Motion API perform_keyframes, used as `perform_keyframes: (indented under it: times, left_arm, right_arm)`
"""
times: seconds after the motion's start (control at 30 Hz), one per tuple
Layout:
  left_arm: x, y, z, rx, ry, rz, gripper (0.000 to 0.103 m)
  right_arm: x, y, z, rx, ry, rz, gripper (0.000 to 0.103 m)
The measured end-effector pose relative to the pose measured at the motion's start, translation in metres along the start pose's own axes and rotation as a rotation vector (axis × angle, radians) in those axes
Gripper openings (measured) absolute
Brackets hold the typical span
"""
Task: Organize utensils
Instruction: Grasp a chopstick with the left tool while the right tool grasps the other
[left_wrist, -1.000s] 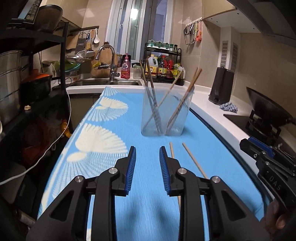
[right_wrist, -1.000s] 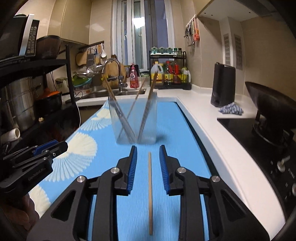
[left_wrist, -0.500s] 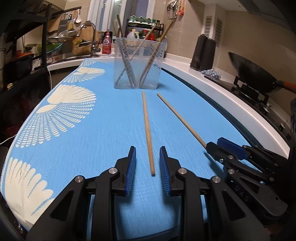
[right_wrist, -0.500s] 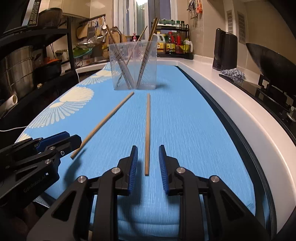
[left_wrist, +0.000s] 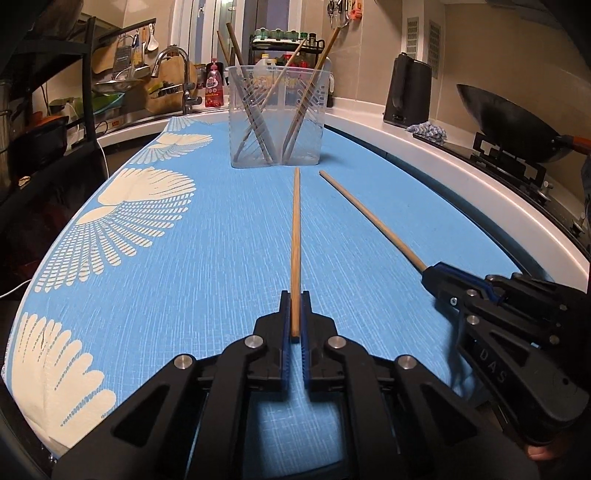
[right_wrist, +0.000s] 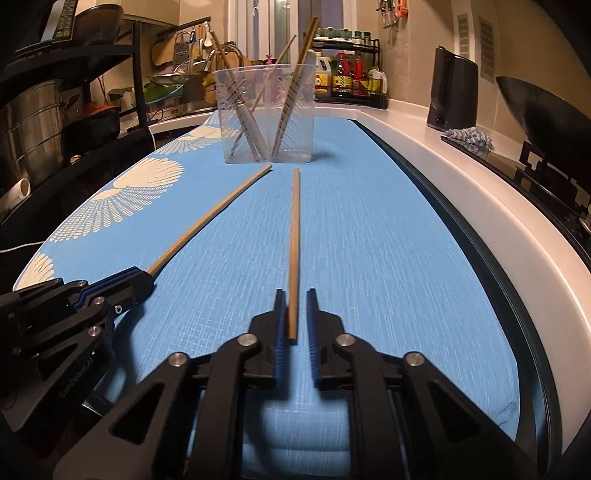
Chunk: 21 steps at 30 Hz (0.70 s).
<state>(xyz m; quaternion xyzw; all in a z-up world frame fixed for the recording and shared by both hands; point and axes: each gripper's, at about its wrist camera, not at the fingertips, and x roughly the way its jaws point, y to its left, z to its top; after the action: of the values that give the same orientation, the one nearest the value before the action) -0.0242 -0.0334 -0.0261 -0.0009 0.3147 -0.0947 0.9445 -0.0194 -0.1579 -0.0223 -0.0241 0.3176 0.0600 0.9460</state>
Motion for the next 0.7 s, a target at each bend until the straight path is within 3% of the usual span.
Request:
perform_keyframes:
  times: [0.33, 0.7]
  left_arm:
    - [-0.015, 0.027, -0.002, -0.073, -0.058, 0.088, 0.005]
    - [-0.006, 0.031, -0.007, -0.085, -0.053, 0.093, 0.005]
  right_arm:
    - [0.000, -0.007, 0.003, 0.031, -0.006, -0.038, 0.005]
    - [0.004, -0.009, 0.001, 0.039, -0.001, -0.036, 0.007]
